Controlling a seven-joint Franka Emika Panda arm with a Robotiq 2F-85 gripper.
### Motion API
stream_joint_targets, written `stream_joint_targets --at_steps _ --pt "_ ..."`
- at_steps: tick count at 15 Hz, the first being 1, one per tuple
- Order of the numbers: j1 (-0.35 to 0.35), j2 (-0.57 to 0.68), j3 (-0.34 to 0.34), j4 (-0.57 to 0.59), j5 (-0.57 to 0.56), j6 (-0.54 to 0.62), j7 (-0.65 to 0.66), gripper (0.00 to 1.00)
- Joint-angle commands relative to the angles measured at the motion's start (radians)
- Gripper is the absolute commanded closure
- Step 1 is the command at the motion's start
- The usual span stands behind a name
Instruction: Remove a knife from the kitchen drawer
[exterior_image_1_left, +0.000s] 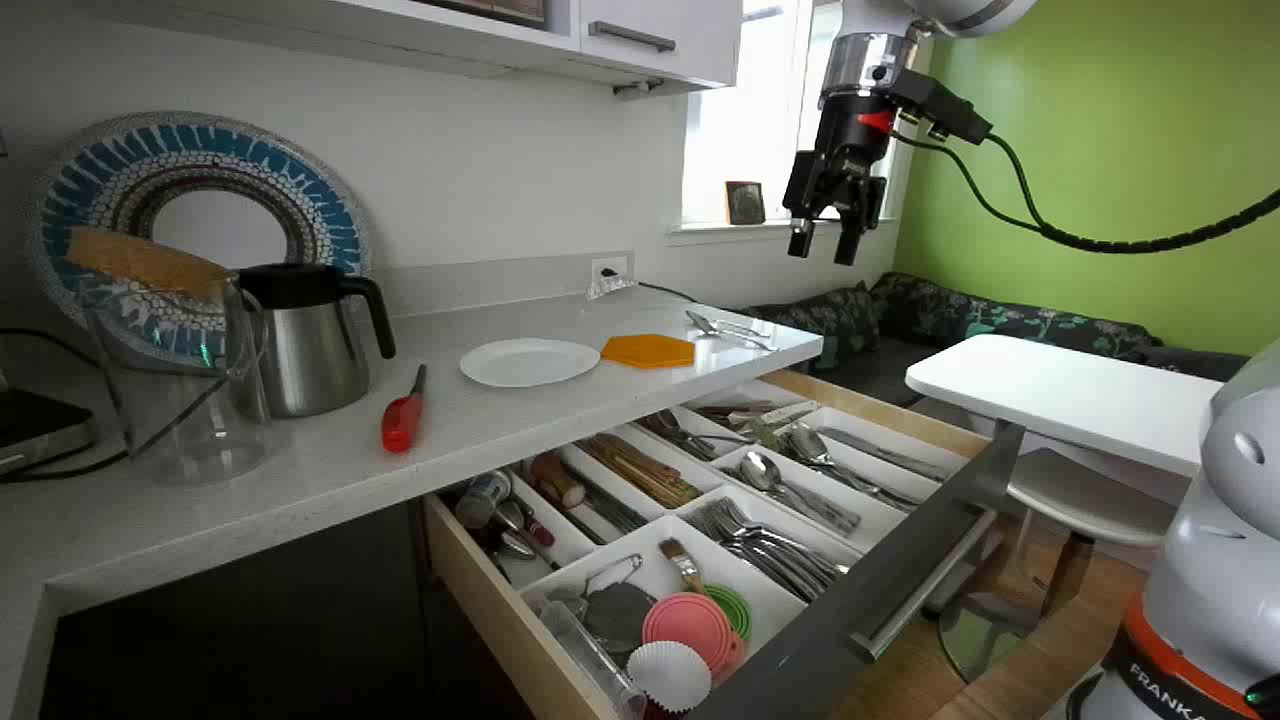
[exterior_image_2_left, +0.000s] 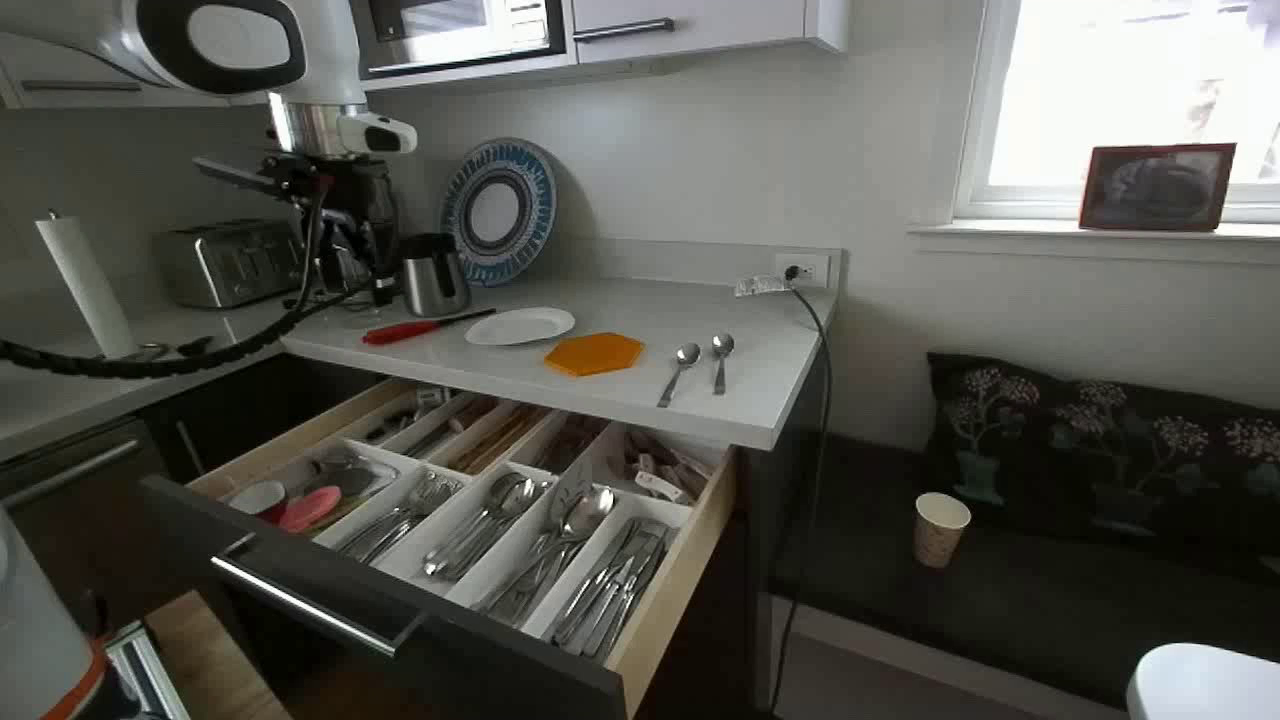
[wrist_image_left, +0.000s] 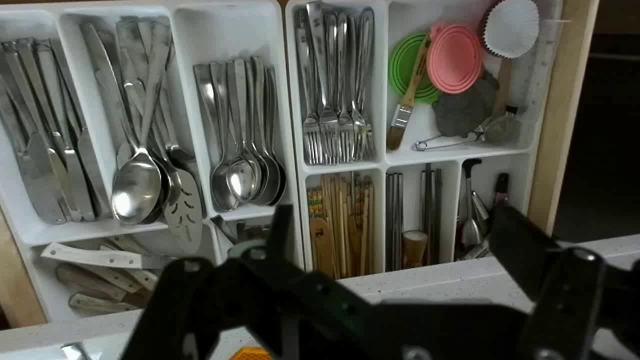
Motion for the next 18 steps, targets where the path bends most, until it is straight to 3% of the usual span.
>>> stream_joint_targets --at_steps 1,17,18 --pt "-0.011 0.001 0.008 0.002 0.005 -0.002 -0.005 0.0" --pt "-0.013 0.001 0.01 0.002 0.004 -0.002 -0.004 0.0" --pt "-0.025 -0.005 0.019 -0.017 -0.033 0.058 -0.013 0.0"
